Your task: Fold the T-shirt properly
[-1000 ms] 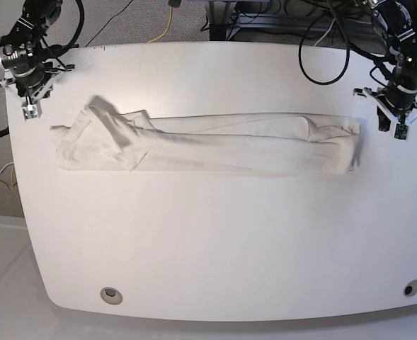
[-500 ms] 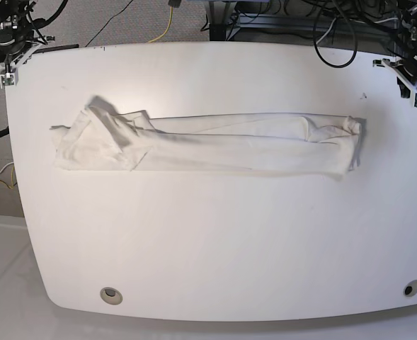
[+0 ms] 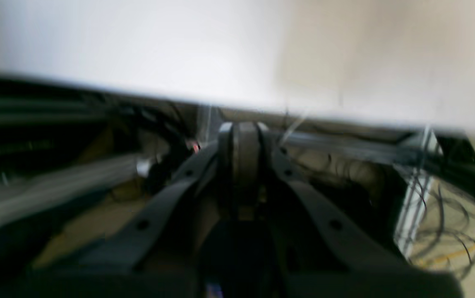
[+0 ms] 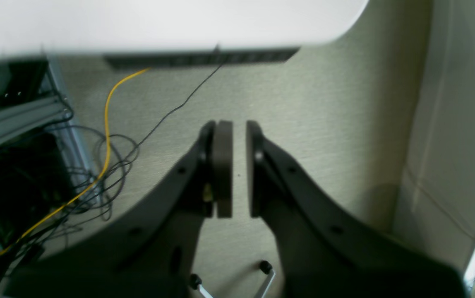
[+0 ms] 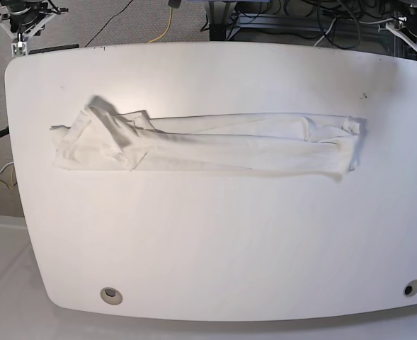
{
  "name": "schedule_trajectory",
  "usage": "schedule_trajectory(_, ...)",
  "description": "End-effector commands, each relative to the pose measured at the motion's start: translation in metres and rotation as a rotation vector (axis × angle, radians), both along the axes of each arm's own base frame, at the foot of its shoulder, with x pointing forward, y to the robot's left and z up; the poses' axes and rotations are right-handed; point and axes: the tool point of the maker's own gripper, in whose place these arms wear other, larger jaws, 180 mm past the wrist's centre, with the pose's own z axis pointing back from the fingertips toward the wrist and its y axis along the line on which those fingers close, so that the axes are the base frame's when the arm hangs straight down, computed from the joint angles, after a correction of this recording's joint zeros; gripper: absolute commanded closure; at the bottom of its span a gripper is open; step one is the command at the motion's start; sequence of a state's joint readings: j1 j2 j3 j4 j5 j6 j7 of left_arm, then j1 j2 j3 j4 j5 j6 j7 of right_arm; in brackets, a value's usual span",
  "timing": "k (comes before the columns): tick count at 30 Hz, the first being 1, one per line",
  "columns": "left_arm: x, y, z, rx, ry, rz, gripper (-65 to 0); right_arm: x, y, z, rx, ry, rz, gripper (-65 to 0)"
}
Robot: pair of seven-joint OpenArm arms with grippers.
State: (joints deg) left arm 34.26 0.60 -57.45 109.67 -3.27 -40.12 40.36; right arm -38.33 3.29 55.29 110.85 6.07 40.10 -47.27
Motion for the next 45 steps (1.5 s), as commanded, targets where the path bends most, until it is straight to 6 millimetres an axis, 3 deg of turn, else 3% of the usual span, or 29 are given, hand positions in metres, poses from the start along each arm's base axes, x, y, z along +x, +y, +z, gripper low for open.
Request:
schedule_trajectory(1,-0.011,-0.003,0.003,0.002,0.0,0.005,-1.8,-0.012,0.002,0.002,0.0,-0.012,0.001,-5.3)
schedule_trajectory(7,-0.03,-0.024,-0.007,-0.034,-0.031,0.024,-1.8,-0.038,0.011,-0.011,0.045,-0.007,-0.025,-5.3)
schedule_trajectory(15,-0.026,-0.029,-0.008,0.012,-0.049,-0.004,-1.8,-0.048,0.01,-0.021,0.072,-0.009,-0.046,-5.3)
schedule_trajectory(26,-0.005,-0.011,-0.014,0.105,0.076,0.048,-1.8,0.005,0.01,0.015,-0.023,-0.048,0.027,-5.4)
schedule_trajectory(30,0.004,0.0,-0.011,0.153,0.109,0.08,-1.8,0.022,-0.005,0.022,-0.061,-0.029,0.037,-5.4)
schedule_trajectory(37,0.046,0.013,0.005,0.225,0.056,0.1,-1.8,0.051,-0.015,0.031,-0.087,-0.061,0.038,-5.5)
schedule_trajectory(45,0.112,-0.001,0.019,0.25,-0.021,0.028,-1.8,0.097,-0.005,0.034,-0.103,-0.077,0.146,-5.3)
